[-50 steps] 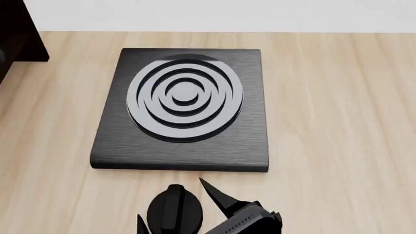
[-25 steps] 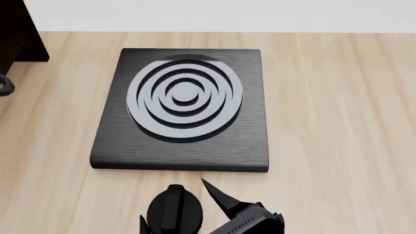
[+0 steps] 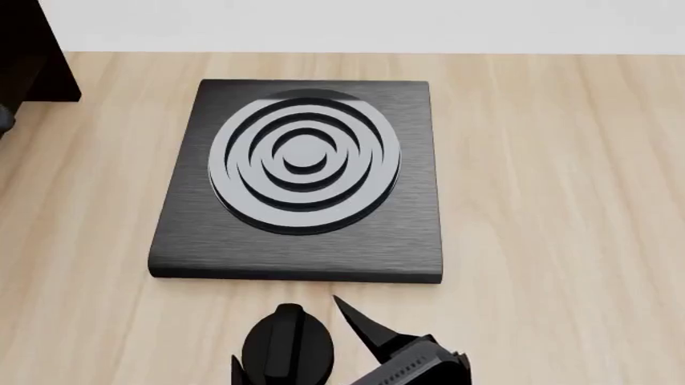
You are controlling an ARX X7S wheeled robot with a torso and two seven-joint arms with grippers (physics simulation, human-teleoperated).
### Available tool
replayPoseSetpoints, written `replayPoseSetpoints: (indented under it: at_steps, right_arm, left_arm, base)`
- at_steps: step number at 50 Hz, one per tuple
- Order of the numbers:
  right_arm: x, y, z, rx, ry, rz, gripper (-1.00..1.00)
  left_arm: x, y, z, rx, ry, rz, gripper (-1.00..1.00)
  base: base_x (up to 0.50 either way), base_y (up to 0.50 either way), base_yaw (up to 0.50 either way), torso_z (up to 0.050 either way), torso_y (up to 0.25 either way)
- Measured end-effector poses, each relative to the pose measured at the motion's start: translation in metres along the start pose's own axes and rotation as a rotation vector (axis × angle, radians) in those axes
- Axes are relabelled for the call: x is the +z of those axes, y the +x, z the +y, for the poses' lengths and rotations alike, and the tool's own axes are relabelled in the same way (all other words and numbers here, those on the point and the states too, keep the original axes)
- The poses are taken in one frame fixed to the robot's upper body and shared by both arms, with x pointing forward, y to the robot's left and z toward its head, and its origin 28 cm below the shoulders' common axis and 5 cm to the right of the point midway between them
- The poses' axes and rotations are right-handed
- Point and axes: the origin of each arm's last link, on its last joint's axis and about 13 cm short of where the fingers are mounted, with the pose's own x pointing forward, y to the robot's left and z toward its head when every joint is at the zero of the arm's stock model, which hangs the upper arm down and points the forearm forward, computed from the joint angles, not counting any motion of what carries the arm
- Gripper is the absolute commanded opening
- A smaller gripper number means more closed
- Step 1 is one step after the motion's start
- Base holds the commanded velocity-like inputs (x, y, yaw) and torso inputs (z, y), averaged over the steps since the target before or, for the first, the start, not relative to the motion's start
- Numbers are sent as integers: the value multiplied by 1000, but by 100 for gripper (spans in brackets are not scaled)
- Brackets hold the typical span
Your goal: Put the frying pan on the cabinet shelf.
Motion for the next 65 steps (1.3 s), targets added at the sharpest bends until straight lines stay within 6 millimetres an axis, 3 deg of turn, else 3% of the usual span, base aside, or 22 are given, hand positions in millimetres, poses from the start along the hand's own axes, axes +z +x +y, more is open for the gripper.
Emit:
replayPoseSetpoints:
  at_steps: [20,47,65]
  right_arm:
    - [-1,-1,-1,-10,7,-1,100]
    - [2,-6,-8,-72,61,-9,100]
    - [6,-11,-14,-114,107,-8,100]
  left_arm:
    - [-29,-34,3,-42,132,11,100]
    - [-80,-53,21,-74,752,-116,100]
    - [-99,-59,33,-64,1059,-224,100]
  base:
    - [0,0,0,0,0]
    - [0,0,0,0,0]
    - [0,0,0,0,0]
